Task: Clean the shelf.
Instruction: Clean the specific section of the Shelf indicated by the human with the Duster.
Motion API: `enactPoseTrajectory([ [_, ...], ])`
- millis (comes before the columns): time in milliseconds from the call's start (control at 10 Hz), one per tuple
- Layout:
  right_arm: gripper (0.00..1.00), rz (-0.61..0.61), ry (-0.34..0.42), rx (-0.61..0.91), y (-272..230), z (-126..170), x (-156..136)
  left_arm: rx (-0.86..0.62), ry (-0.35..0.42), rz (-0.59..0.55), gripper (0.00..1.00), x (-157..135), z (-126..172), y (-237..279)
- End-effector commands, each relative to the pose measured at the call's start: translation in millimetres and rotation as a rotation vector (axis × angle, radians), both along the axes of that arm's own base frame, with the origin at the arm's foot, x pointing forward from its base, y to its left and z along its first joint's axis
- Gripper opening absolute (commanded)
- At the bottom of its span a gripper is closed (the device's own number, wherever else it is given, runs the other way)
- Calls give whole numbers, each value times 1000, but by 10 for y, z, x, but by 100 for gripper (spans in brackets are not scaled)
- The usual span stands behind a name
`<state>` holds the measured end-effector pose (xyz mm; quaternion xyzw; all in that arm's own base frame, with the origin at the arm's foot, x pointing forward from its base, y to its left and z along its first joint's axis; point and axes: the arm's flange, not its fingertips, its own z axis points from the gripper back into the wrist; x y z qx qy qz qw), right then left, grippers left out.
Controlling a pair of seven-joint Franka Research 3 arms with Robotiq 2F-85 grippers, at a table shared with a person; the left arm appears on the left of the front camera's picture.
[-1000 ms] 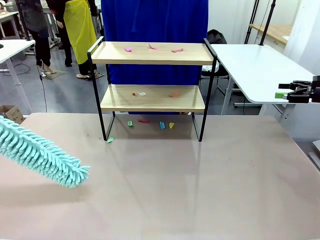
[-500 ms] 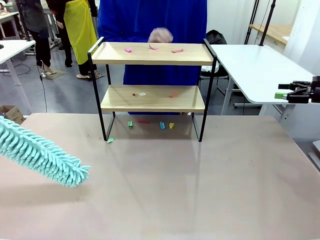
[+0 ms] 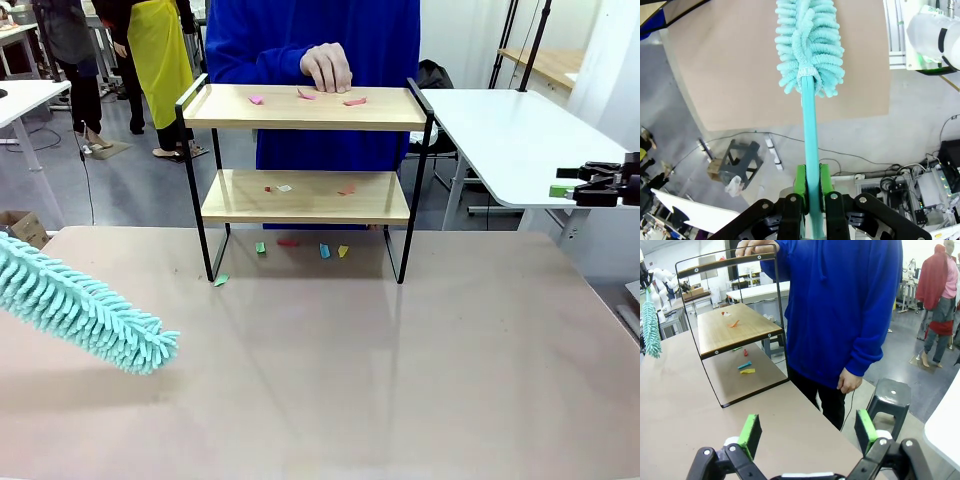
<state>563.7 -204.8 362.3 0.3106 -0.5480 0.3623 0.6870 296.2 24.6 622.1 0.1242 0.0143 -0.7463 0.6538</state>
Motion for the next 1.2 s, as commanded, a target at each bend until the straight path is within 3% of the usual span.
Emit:
enactPoseTrajectory([
  [0,100,3,-6,1,17,27,8,1,-1,-1,13,-18,35,31],
  [1000,100,3,-6,1,17,27,8,0,0,0,13,0,0,0],
  [1100,100,3,-6,1,17,27,8,-93,-7,-3,13,-129,196,-53],
])
